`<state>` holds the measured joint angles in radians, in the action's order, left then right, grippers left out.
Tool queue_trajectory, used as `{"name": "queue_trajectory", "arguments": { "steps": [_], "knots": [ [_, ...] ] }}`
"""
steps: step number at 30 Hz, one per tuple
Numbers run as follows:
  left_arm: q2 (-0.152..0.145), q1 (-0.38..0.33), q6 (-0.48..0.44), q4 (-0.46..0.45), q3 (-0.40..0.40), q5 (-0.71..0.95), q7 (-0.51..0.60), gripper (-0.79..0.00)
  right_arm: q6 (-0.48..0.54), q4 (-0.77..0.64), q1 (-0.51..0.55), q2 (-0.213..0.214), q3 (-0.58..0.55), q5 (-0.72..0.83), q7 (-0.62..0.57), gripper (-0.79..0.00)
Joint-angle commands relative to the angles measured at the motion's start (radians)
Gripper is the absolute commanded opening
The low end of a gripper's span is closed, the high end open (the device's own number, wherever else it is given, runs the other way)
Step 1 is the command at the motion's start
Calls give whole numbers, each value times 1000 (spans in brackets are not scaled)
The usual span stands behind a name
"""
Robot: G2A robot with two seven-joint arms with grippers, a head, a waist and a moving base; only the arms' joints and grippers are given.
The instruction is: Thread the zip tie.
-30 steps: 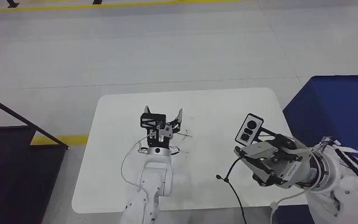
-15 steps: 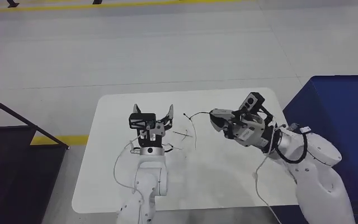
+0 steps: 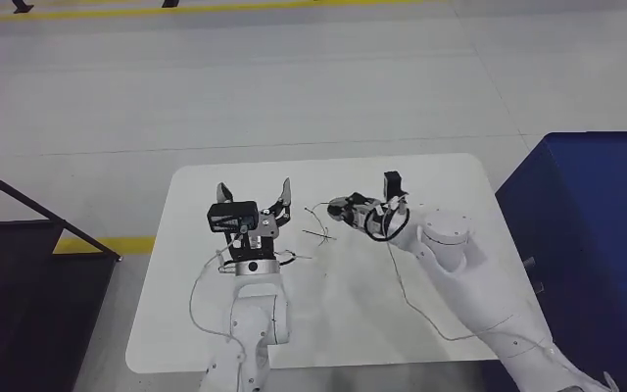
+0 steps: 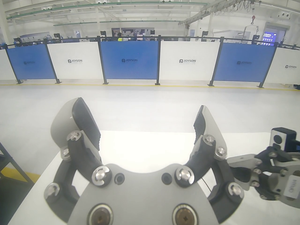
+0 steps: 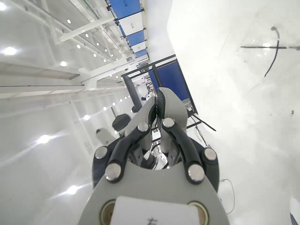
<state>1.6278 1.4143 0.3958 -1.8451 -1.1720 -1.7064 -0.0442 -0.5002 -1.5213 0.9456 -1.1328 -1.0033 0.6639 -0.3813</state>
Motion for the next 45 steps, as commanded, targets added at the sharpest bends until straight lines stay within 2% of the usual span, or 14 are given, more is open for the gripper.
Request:
{"name": "queue_trajectory", "arguments": {
  "steps": [1, 2, 3, 4, 8, 12, 17, 21, 23, 26, 28, 31, 45],
  "knots": [
    [0, 0, 0, 0, 0, 0, 0, 0, 1, 40, -25, -10, 36, -23, 14, -637],
    [0, 0, 0, 0, 0, 0, 0, 0, 4, 55, -33, -14, 48, -30, 23, -431],
    [0, 0, 0, 0, 0, 0, 0, 0, 7, 66, -38, -19, 56, -27, 25, -169],
    [0, 0, 0, 0, 0, 0, 0, 0, 7, 73, -42, -22, 62, -26, 20, 0],
    [0, 0, 0, 0, 0, 0, 0, 0, 50, 73, -45, -26, 53, -41, 30, 0],
    [0, 0, 0, 0, 0, 0, 0, 0, 119, 5, -8, -17, -12, 3, -35, 0],
    [0, 0, 0, 0, 0, 0, 0, 0, 374, -118, 107, 13, -155, -130, 5, 0],
    [0, 0, 0, 0, 0, 0, 0, 0, 626, -164, 216, 35, -271, -365, 96, 0],
    [0, 0, 0, 0, 0, 0, 0, 0, 679, -171, 268, 41, -310, -372, 82, 0],
    [0, 0, 0, 0, 0, 0, 0, 0, 681, -177, 315, 53, -384, -293, -41, 0],
    [0, 0, 0, 0, 0, 0, 0, -1, 682, -177, 312, 52, -371, -342, -21, 0],
    [0, 0, 0, 0, 0, 0, 0, 0, 681, -177, 316, 54, -386, -289, -46, 0],
    [0, 0, 0, 0, 0, 0, 0, -1, 681, -177, 315, 53, -383, -293, -41, 0]
  ]
}}
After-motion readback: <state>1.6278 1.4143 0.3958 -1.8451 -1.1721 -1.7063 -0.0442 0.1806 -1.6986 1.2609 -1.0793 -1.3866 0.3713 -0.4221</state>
